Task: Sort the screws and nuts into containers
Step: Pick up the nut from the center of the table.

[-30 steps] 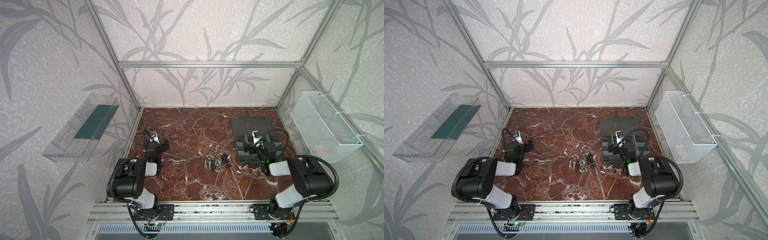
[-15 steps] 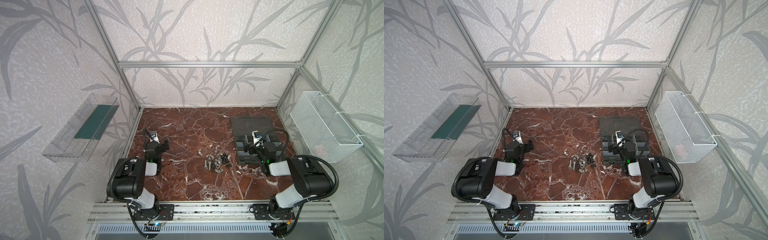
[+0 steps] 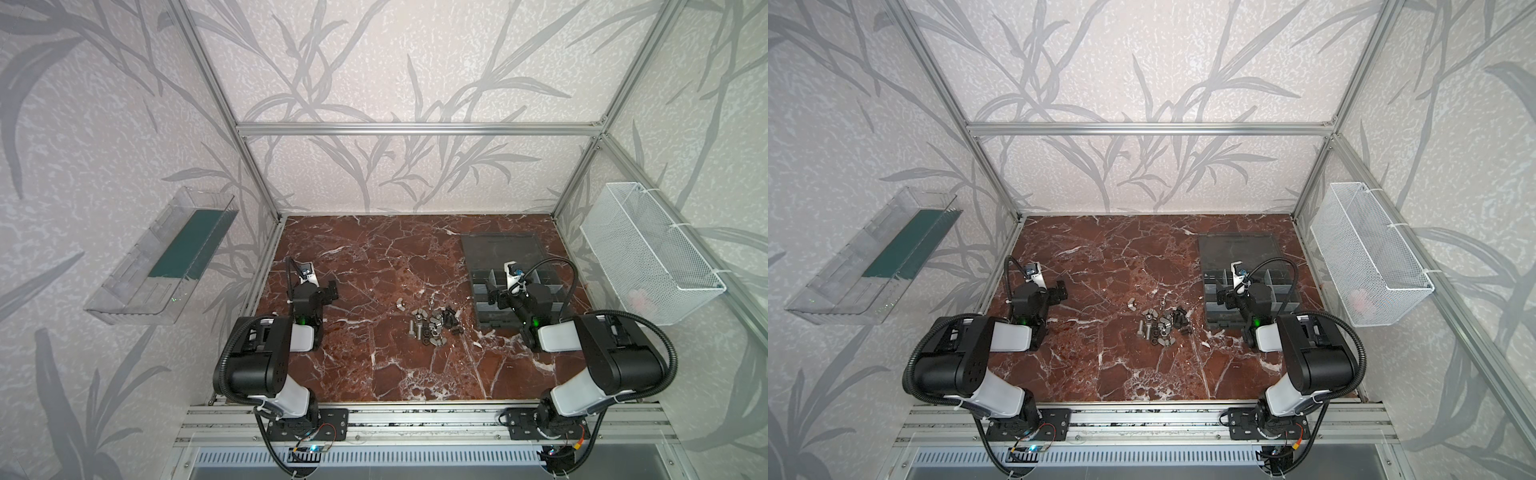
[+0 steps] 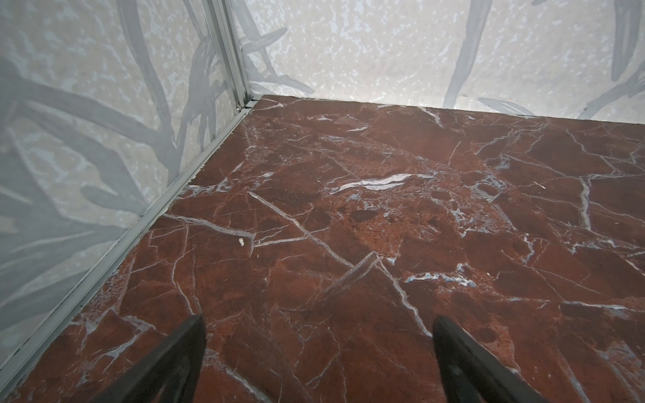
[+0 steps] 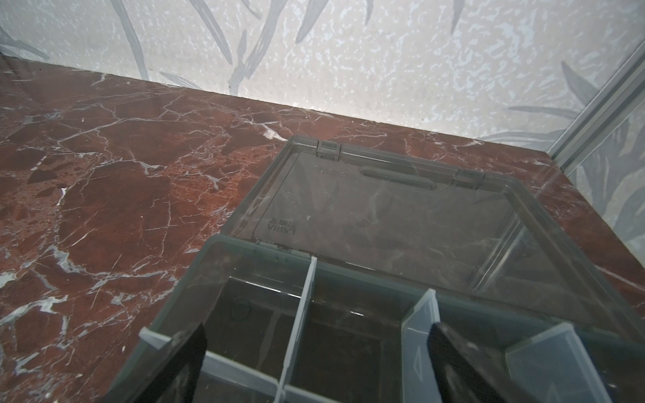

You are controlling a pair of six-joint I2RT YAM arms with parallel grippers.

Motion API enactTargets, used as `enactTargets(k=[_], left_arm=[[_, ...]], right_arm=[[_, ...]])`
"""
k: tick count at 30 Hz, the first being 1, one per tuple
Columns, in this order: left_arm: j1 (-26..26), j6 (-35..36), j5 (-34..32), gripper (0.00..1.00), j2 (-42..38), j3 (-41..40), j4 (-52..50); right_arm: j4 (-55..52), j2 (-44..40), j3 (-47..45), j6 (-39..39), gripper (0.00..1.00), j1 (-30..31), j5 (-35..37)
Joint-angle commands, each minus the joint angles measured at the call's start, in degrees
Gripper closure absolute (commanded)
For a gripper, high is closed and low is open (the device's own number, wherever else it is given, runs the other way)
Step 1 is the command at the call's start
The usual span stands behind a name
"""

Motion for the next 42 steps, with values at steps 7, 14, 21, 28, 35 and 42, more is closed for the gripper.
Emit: enactTargets(k=[7, 14, 21, 28, 35, 42], left_arm=[[-0.15, 0.83, 0.0, 0.01, 0.44, 1.35, 0.31], [-0.03, 0.66, 0.04, 0.01, 0.45, 1.48, 0.04], [-0.12, -0.47, -3.46, 0.01, -3.62, 2.36, -4.69], [-0.2, -0.18, -3.24, 0.01, -9.2, 2.85, -10.13], [-0.35, -3.03, 1.04, 0.01, -18.41, 8.65, -26.03], [-0.56, -11.97, 3.33, 0.01, -24.12, 11.31, -35.4]], right_arm=[[-1.32, -0.03, 1.36, -0.33, 0.01, 0.11, 0.25], [4.61, 0.48, -1.19, 0.5, 0.01, 0.21, 2.68], [6.07, -1.76, -3.13, 1.6, 0.01, 0.19, 5.38], [-3.35, -9.74, -1.86, 1.41, 0.01, 0.36, 6.1], [-28.6, -25.0, 6.4, 1.2, 0.01, 2.18, 6.4], [-53.99, -33.3, 18.77, 2.75, 0.01, 6.22, 6.78]])
